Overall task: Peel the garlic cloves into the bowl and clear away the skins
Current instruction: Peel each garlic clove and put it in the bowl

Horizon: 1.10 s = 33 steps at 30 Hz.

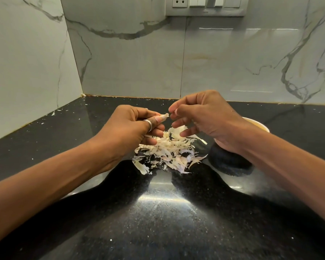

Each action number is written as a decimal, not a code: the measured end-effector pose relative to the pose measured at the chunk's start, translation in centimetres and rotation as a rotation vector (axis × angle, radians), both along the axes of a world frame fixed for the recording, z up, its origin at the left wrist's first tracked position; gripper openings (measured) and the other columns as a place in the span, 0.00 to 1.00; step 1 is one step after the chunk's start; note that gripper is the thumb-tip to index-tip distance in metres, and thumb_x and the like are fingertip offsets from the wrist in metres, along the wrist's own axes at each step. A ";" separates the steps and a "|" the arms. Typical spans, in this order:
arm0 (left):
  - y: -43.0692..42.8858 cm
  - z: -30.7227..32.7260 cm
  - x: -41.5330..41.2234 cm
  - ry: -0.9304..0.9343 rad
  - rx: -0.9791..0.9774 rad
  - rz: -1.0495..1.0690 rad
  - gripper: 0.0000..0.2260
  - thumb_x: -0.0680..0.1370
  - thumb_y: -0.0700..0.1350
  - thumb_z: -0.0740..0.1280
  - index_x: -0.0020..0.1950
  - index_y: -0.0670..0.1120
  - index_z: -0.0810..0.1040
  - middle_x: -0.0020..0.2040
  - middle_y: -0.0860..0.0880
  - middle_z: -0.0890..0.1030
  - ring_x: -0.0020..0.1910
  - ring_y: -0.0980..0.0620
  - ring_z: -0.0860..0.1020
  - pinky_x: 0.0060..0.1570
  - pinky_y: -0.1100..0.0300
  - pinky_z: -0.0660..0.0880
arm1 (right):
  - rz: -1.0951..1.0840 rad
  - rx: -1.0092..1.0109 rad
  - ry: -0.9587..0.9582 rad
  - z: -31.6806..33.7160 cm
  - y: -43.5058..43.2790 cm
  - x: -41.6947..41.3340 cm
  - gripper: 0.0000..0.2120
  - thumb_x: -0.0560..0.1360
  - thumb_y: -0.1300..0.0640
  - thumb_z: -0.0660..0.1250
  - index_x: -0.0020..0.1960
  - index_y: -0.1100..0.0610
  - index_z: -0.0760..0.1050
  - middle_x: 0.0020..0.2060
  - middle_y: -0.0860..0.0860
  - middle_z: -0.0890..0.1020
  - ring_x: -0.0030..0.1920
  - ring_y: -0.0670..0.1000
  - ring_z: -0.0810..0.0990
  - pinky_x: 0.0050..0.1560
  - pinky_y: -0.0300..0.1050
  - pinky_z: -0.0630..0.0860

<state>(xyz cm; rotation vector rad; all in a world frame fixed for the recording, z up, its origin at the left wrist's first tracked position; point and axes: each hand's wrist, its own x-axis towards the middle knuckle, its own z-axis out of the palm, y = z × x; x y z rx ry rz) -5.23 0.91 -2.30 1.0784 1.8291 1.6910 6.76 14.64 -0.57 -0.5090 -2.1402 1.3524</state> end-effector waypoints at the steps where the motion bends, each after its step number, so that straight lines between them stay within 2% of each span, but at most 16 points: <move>1: 0.0 0.0 0.0 0.003 0.000 0.003 0.06 0.78 0.41 0.70 0.52 0.41 0.84 0.42 0.42 0.85 0.36 0.55 0.82 0.34 0.64 0.81 | 0.010 -0.004 -0.002 0.1 -0.1 0.0 0.05 0.79 0.64 0.69 0.50 0.65 0.83 0.48 0.62 0.86 0.40 0.51 0.86 0.36 0.44 0.82; 5: 0.0 0.0 0.0 0.018 -0.002 -0.003 0.05 0.78 0.40 0.70 0.52 0.42 0.84 0.40 0.44 0.85 0.37 0.55 0.83 0.33 0.64 0.81 | 0.040 0.021 -0.028 0.0 -0.5 -0.1 0.05 0.79 0.65 0.70 0.49 0.67 0.83 0.47 0.65 0.85 0.41 0.52 0.85 0.36 0.45 0.84; 14: 0.1 -0.1 -0.2 -0.002 -0.027 -0.001 0.07 0.77 0.43 0.72 0.52 0.41 0.84 0.42 0.42 0.86 0.37 0.55 0.83 0.31 0.65 0.79 | 0.053 0.026 -0.038 -0.4 -0.3 -0.3 0.05 0.80 0.66 0.68 0.48 0.66 0.82 0.42 0.63 0.86 0.40 0.53 0.86 0.38 0.45 0.84; 20: 0.3 -0.2 -0.1 0.017 -0.017 -0.021 0.07 0.77 0.43 0.72 0.51 0.39 0.84 0.39 0.44 0.84 0.35 0.56 0.82 0.31 0.66 0.78 | 0.046 0.091 -0.060 -0.6 -0.1 -0.5 0.07 0.80 0.66 0.66 0.47 0.67 0.82 0.40 0.61 0.86 0.40 0.55 0.87 0.38 0.44 0.82; 23: 0.2 -0.2 -0.2 0.023 -0.017 -0.029 0.07 0.78 0.42 0.71 0.51 0.40 0.84 0.39 0.44 0.84 0.35 0.56 0.82 0.31 0.66 0.78 | 0.012 0.170 -0.091 -0.7 0.0 -0.6 0.08 0.80 0.65 0.66 0.45 0.65 0.82 0.39 0.58 0.86 0.40 0.53 0.88 0.38 0.44 0.81; 28: 0.2 -0.3 0.1 0.012 -0.004 -0.064 0.06 0.78 0.42 0.70 0.51 0.41 0.84 0.40 0.45 0.85 0.36 0.55 0.82 0.31 0.66 0.78 | -0.041 0.236 -0.164 -0.7 0.1 -0.7 0.09 0.79 0.58 0.70 0.43 0.61 0.83 0.34 0.54 0.86 0.38 0.55 0.88 0.43 0.53 0.86; 33: 0.1 -0.3 0.2 0.005 0.012 -0.062 0.08 0.78 0.44 0.70 0.51 0.40 0.84 0.39 0.45 0.84 0.34 0.55 0.81 0.30 0.66 0.78 | -0.033 0.222 -0.183 -0.5 -0.2 -0.6 0.13 0.79 0.52 0.71 0.43 0.61 0.83 0.34 0.55 0.86 0.39 0.56 0.88 0.44 0.52 0.85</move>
